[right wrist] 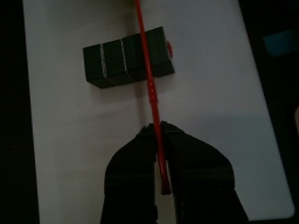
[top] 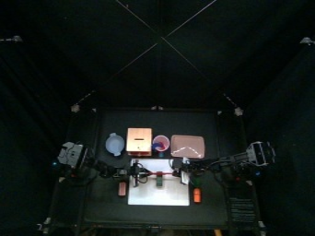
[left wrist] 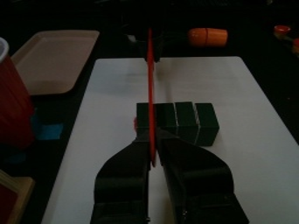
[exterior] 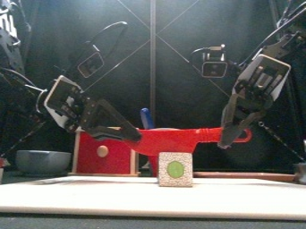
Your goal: Cut sushi roll
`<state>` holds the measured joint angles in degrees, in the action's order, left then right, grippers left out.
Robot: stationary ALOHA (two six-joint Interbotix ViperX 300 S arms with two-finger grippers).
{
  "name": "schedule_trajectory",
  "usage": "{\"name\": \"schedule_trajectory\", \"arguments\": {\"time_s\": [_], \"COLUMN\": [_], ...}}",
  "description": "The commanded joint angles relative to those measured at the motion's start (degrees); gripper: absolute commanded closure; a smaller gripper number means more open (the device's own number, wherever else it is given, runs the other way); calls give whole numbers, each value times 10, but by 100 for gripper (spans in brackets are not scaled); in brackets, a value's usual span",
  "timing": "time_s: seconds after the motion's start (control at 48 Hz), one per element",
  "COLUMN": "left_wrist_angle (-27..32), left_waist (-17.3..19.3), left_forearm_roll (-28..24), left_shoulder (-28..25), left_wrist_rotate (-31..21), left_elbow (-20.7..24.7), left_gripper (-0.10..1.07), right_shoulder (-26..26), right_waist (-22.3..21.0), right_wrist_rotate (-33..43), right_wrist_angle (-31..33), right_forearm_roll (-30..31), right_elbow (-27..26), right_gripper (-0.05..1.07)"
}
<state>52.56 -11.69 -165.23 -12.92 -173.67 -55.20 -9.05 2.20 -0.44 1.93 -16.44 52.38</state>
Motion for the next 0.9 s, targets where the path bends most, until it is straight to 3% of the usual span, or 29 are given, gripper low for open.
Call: {"name": "schedule_trajectory", "arguments": {"time_s": [0.0,0.646,0.875], "left_wrist_angle": [2,-14,-54], "left_waist": [-9,-8,-8], "left_forearm_roll": [1,44,70], "left_shoulder": [11,-37,-47], "left_wrist_rotate": [0,-1,1], "left_elbow": [16,18,22], "left_gripper": [46,46,46], "right_shoulder": [-7,63,78], "right_waist": [-1,-1,-1], "right_wrist_rotate": [2,2,1], "right_wrist_angle": [-4,-6,-6], "right_forearm_roll": [-2,-3,3], "right_elbow": [-18,-18,-28], "right_gripper": [74,74,74]}}
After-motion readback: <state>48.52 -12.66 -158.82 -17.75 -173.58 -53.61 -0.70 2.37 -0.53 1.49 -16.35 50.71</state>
